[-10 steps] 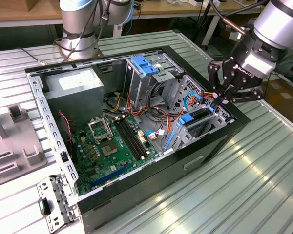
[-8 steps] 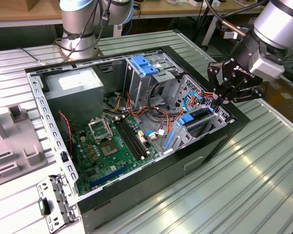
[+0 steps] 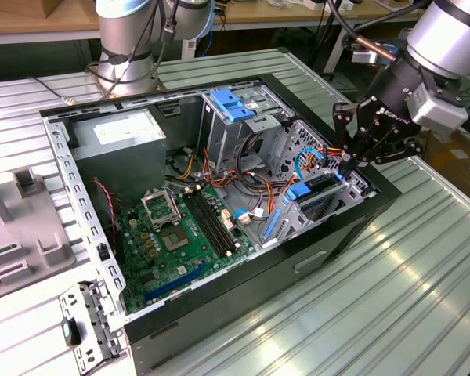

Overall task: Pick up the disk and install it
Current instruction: 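Insert the first disk wire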

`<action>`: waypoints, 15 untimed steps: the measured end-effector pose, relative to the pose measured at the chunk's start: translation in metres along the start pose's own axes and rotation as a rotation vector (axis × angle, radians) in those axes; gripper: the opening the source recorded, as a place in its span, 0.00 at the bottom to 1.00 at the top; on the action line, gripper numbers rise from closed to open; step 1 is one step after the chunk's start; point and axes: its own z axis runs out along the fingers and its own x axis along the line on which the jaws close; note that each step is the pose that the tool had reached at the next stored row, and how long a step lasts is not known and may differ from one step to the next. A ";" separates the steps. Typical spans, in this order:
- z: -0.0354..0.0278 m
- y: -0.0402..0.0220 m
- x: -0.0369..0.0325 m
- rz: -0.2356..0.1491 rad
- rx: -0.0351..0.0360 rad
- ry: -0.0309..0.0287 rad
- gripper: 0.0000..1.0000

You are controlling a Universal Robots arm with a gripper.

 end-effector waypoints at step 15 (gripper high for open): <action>0.0004 0.0000 0.0000 -0.147 -0.0128 0.0019 0.17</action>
